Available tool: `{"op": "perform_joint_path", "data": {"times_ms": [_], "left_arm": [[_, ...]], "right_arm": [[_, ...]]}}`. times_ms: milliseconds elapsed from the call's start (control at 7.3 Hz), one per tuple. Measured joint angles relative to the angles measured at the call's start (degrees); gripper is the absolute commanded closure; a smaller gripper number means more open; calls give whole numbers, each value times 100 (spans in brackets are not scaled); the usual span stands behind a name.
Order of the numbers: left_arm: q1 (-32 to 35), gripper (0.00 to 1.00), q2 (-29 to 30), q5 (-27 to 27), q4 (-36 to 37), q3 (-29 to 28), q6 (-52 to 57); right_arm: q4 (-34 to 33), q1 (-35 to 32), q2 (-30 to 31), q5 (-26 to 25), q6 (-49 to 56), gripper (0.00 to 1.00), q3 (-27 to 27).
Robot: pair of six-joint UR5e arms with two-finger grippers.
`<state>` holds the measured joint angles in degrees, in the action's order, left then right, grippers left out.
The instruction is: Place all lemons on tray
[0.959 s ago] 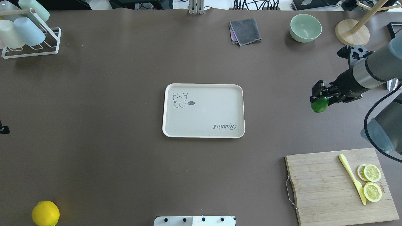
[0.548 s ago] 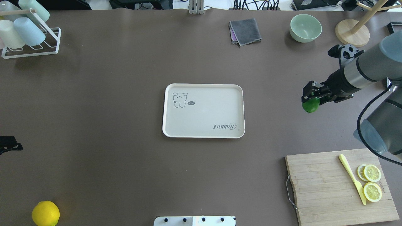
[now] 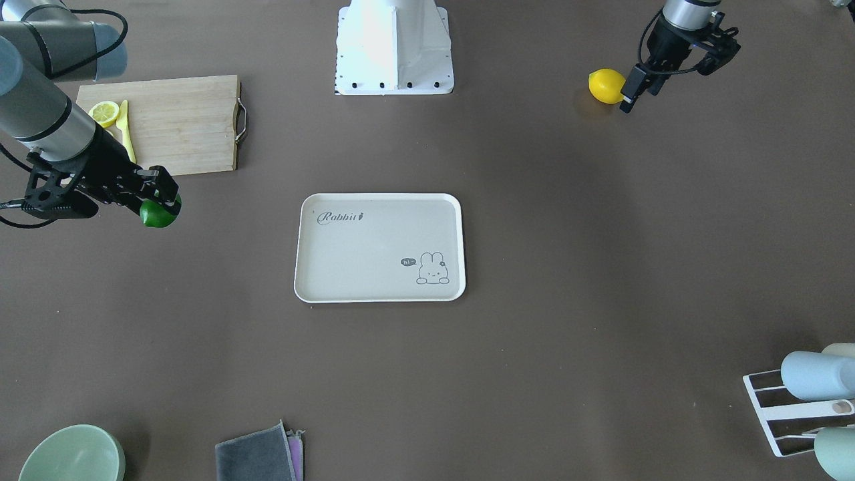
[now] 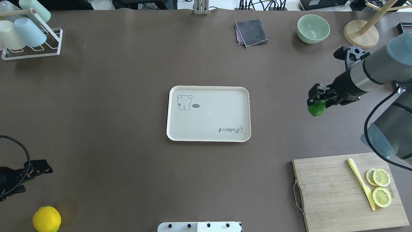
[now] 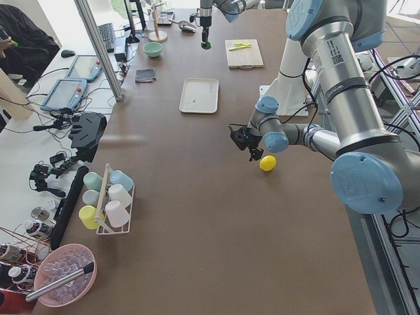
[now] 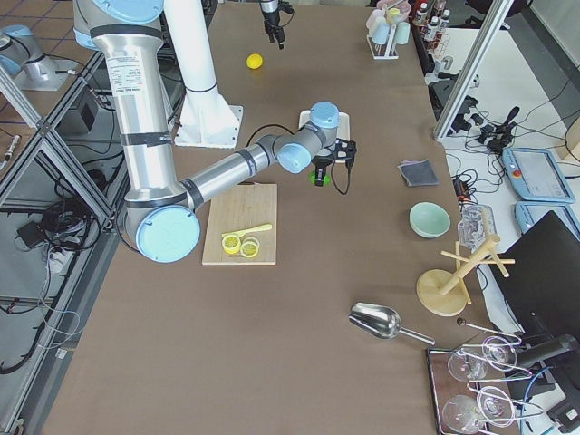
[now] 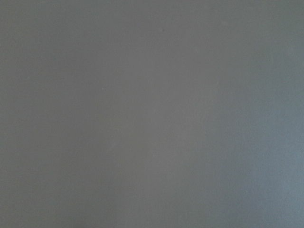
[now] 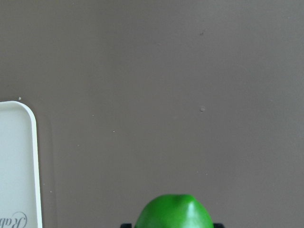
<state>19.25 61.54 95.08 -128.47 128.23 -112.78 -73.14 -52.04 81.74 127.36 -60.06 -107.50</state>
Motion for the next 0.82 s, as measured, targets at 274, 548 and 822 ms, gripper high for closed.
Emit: {"op": "perform_joint_path", "data": {"times_ms": [274, 548, 822], "left_arm": [[-401, 2, -24, -36, 39, -31, -377], [-726, 2, -56, -41, 69, -41, -798], [-856, 2, -151, -42, 76, -55, -982]], "right_arm": [[1, 4, 2, -6, 7, 100, -9], [1, 96, -146, -43, -2, 100, -23], [11, 344, -388, -208, -31, 100, 49]]}}
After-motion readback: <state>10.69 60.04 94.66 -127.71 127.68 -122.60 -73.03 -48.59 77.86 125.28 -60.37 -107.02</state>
